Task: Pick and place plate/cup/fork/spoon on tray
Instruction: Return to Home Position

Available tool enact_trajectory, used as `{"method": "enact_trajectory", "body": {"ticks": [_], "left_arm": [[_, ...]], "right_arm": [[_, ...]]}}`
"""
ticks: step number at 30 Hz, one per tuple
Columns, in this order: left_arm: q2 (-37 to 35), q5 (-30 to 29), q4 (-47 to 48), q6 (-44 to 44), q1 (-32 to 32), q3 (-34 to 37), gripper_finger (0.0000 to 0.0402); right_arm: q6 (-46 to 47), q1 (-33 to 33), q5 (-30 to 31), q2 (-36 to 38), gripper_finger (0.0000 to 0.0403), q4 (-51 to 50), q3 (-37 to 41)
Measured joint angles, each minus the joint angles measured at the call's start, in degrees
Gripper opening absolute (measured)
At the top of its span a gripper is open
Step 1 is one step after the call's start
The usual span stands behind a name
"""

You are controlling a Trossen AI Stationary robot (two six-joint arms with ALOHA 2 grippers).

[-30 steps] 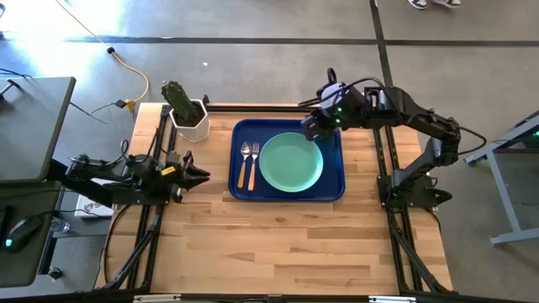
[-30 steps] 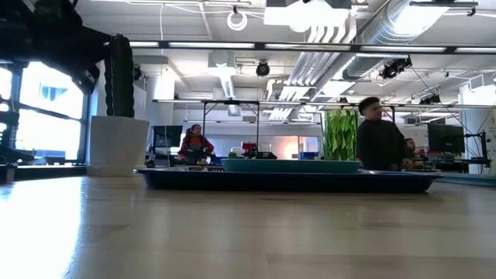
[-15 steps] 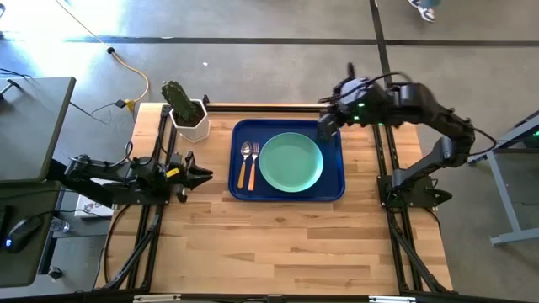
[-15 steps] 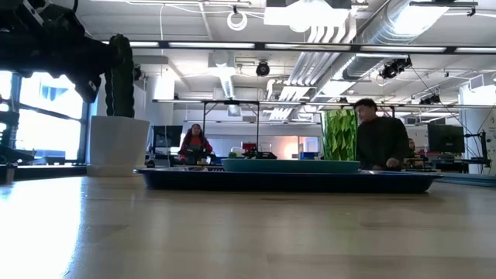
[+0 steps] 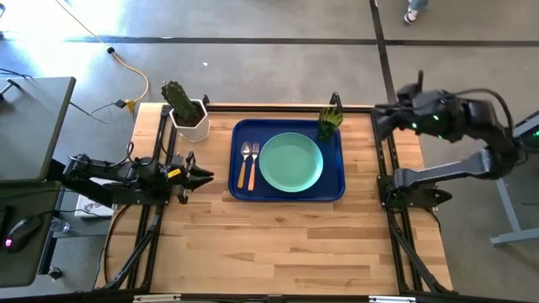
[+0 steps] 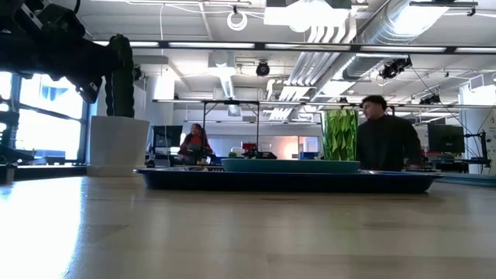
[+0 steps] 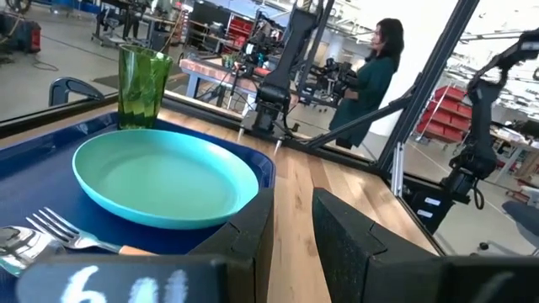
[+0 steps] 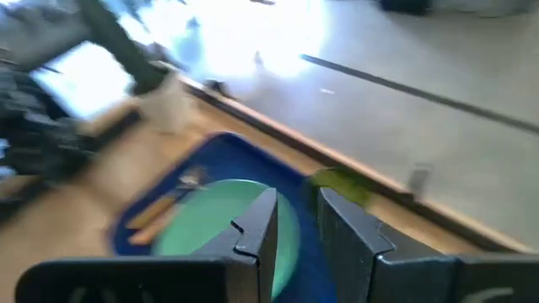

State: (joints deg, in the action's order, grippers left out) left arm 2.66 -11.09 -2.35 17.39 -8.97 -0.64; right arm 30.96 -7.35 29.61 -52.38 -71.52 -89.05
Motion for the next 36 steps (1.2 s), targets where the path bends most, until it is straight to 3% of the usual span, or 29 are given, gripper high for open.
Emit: {"method": "enact_trajectory", "body": {"ticks": [8, 14, 21, 25, 36], "left_arm": [[0.0, 0.0, 0.0, 0.0, 0.0, 0.0, 0.0074], [0.0, 0.0, 0.0, 0.0, 0.0, 0.0, 0.0074], [0.0, 0.0, 0.0, 0.0, 0.0, 0.0, 0.0074], [0.0, 0.0, 0.0, 0.0, 0.0, 0.0, 0.0074], [0.0, 0.0, 0.0, 0.0, 0.0, 0.0, 0.0074]], "right_arm": [[-9.4, 0.0, -17.0, 20.7, 0.0080, 29.6, 29.6], [-15.6, 0.0, -24.3, 28.9, 0.0080, 41.1, 44.5], [-13.2, 0.0, -36.8, 35.5, 0.0080, 50.6, 58.8], [-13.0, 0.0, -39.8, 38.6, 0.0080, 54.9, 65.1], [-13.0, 0.0, -40.0, 48.8, 0.0080, 58.6, 76.7]]}}
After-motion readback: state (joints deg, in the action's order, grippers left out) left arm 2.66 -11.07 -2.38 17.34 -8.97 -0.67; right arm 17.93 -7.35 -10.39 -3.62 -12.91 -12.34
